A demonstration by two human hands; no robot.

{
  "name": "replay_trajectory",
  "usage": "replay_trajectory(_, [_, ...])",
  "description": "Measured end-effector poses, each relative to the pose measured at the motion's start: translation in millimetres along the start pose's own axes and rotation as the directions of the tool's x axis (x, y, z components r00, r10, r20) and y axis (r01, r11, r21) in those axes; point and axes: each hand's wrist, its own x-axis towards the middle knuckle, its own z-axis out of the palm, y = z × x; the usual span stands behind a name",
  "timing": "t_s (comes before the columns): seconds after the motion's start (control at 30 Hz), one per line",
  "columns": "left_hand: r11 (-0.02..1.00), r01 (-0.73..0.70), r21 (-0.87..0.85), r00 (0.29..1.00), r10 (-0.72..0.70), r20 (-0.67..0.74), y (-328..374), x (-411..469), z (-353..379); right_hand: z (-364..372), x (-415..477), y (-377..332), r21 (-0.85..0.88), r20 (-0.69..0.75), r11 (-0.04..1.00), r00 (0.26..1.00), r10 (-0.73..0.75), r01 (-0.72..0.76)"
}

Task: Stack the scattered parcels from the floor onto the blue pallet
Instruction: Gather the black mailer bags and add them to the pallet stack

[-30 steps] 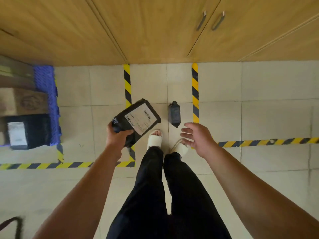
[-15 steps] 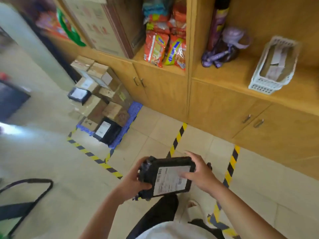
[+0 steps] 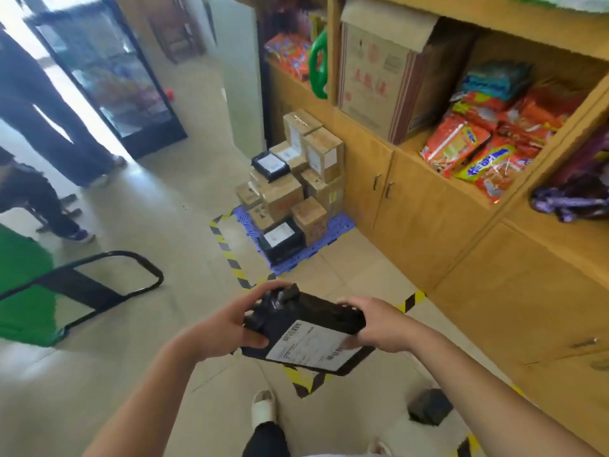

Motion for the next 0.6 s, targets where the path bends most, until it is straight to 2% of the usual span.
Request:
replay_trajectory(0.07, [0.999,-0.032,-0.037,0.999,0.031,-0.034,-21,-8,-35,13,25,-37,0.002,0.037,1.000,0.999,0.001,-0.001])
replay_trajectory(0.13, [0.992,-0.102,-0.073,0.975,0.085,-0.207,-45,-14,-67,31,54,-68,0.036,0.004,0.999,1.000,0.018,-0.018])
replay_trajectory(0.2, [0.991,-0.127,-0.037,0.856,0.091,-0.510,-69,-18,-95,48,81,-96,0.129,-0.062,0.991,0.997,0.053,-0.045])
replay_trajectory(0.23, [0.989,-0.121,-0.084,0.786,0.044,-0.616,-80,-18,-106,55,93,-107,0.211,-0.097,0.976,0.993,0.073,-0.051])
replay_trajectory(0.27, [0.978,-0.112,-0.175,0.761,-0.029,-0.648,-91,-17,-116,62,103,-119,0.311,-0.124,0.949,0.987,0.097,-0.054])
replay_trajectory(0.33, [0.939,-0.089,-0.333,0.821,-0.120,-0.558,-110,-12,-133,75,117,-140,0.514,-0.147,0.857,0.980,0.133,-0.039])
replay_trajectory(0.43, [0.889,-0.018,-0.457,0.936,-0.146,-0.320,-126,1,-163,86,138,-165,0.673,-0.072,0.736,0.984,0.163,-0.073])
replay_trajectory(0.5, [0.855,0.007,-0.518,0.966,-0.139,-0.216,-129,14,-184,89,156,-174,0.732,-0.021,0.672,0.982,0.186,-0.111])
replay_trajectory(0.6, [0.835,0.025,-0.550,0.979,-0.132,-0.156,-129,37,-215,87,193,-183,0.785,0.020,0.605,0.981,0.194,-0.136])
